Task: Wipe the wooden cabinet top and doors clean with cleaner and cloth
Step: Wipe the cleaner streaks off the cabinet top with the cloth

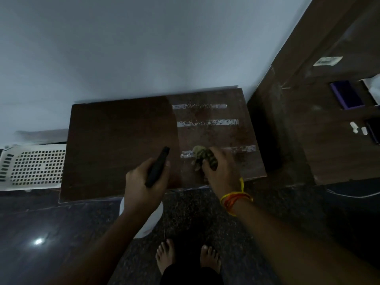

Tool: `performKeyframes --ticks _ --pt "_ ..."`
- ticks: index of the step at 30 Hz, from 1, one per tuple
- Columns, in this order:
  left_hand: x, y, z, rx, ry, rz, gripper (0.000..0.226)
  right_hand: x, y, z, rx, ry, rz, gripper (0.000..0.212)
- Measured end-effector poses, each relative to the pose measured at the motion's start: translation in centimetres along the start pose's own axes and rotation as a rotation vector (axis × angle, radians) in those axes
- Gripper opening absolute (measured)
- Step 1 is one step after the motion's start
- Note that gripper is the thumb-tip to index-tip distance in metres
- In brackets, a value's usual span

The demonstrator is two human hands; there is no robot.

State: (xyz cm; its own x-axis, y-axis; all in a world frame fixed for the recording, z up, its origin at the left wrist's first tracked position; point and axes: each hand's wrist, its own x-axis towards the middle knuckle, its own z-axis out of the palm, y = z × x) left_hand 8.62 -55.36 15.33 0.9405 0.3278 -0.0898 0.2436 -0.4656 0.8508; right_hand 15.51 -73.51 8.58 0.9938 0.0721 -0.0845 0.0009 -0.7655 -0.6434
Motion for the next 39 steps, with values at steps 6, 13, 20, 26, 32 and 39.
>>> performKeyframes --ticks 6,13,20,26,32,39 --pt "1.3 0.2 0.9 -0.088 0.050 -0.068 0.028 -2.4 0.9 6.2 -0.292 -0.226 -0.108 0.056" --pt "3.9 0.0 1.6 -0.148 0.173 -0.194 0.033 0.4 0.1 7.5 -0.461 -0.194 -0.137 0.055" --pt "5.8 0.5 1.5 -0.167 0.233 -0.235 0.031 0.7 -0.7 7.5 -0.452 -0.222 -0.145 0.056" --pt "6.8 1.0 1.2 -0.184 0.249 -0.272 0.030 -1.8 -1.0 7.3 -0.535 -0.226 -0.135 0.057" --pt "7.3 0.6 1.2 -0.185 0.281 -0.283 0.028 2.1 -1.5 8.6 -0.507 -0.213 -0.154 0.059" --pt "7.6 0.7 0.6 -0.187 0.286 -0.301 0.029 -0.1 -1.5 7.7 -0.509 -0.232 -0.155 0.058"
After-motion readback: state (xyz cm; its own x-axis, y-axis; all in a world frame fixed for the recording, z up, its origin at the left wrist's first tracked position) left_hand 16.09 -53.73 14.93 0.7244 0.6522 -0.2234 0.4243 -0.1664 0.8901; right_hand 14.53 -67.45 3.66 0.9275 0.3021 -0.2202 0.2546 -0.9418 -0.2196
